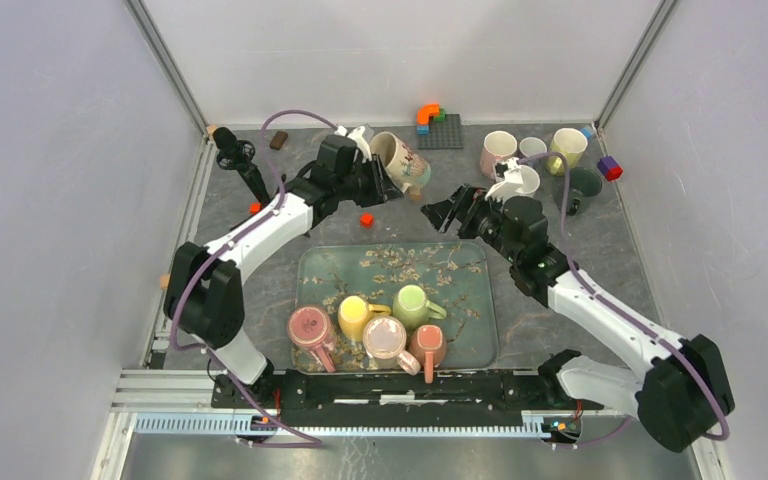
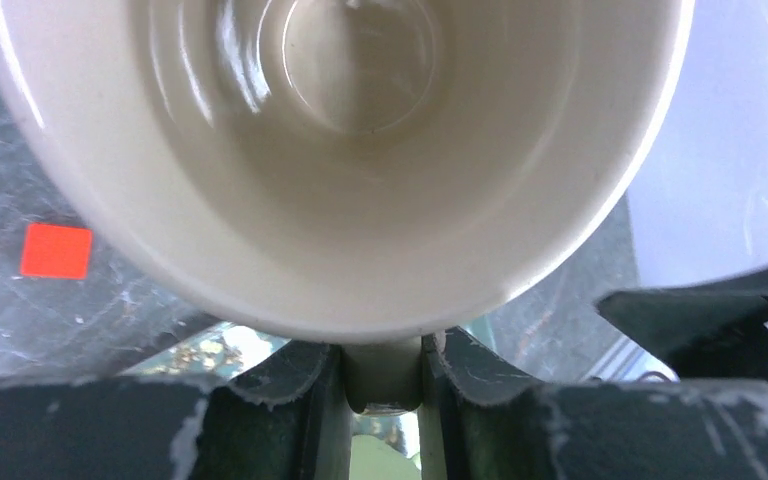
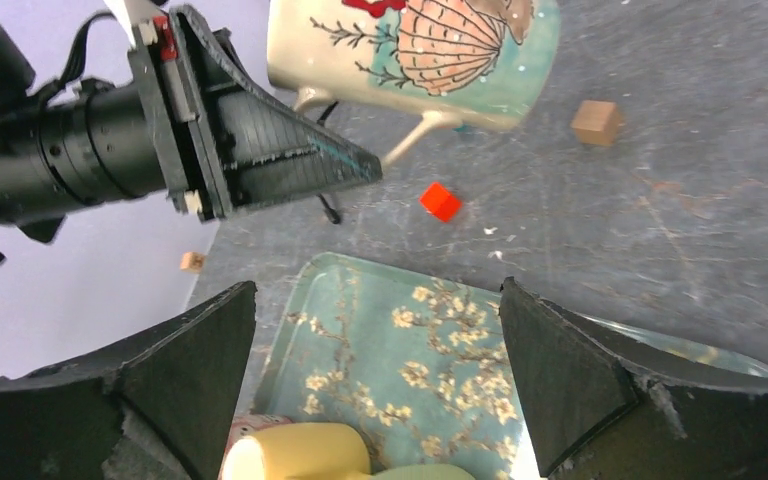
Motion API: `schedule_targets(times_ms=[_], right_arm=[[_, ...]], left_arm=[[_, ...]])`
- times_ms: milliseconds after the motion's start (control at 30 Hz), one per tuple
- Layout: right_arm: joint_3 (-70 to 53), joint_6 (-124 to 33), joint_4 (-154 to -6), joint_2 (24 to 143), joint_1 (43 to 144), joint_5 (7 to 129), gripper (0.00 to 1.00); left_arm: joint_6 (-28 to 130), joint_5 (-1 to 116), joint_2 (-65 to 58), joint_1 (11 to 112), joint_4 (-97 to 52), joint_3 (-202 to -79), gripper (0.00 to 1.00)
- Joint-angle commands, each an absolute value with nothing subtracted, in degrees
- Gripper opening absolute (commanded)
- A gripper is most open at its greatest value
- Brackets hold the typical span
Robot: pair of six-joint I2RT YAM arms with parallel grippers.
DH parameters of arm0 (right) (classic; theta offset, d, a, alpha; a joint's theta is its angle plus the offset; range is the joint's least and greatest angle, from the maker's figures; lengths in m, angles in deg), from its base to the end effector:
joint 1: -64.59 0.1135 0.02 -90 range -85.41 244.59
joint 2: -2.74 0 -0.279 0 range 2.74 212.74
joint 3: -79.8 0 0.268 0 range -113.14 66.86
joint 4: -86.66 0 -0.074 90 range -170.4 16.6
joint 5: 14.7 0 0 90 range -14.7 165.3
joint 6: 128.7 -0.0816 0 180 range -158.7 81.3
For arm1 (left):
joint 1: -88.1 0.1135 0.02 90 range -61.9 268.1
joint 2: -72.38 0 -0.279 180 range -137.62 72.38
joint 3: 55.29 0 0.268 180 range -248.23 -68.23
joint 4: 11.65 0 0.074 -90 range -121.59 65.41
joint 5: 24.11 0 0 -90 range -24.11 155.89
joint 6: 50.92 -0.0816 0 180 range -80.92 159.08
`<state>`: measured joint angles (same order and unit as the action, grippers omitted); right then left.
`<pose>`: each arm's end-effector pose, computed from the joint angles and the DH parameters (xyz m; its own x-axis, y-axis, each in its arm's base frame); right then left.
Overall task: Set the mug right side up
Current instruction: Turn over the cup on the tray, then place the cup at the center of the board.
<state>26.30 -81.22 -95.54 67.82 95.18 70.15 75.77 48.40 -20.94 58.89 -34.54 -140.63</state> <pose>0.2702 0.1682 0.2874 -0.4975 0.4879 -0.7173 -0.3349 0.6547 0.6776 0.3650 -0.2322 0.2769 -0.7717 -0.2214 -0.5961 0.2862 0.7162 -0.6365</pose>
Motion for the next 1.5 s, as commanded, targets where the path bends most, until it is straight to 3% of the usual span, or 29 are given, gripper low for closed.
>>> schedule_targets(times_ms=[0,400,667,1300,1467], right_arm=[[26.4,-75.3,-88.7,62.3,94.9,74.9,0.97],[26.9,-70.6,-80.6,53.2,94.9,77.6,0.98],[28.7,-70.0,-78.9,51.4,95.0,76.4,0.98],[35.5,-69.4,-83.9,49.1,95.1,73.1,0.98],[36.7,-69.6,-84.7,49.1,95.0,72.5,0.98]], left_arm=[[67.7,53.3,-22.8,59.5,-33.9,-150.5,0.02],[58.7,66.9,-36.6,60.2,-47.5,-166.7,0.02],[55.6,71.1,-41.1,60.2,-46.5,-168.2,0.02],[62.4,71.8,-33.0,58.2,-27.2,-141.5,0.02],[63.1,72.4,-30.9,57.5,-25.6,-136.8,0.07]])
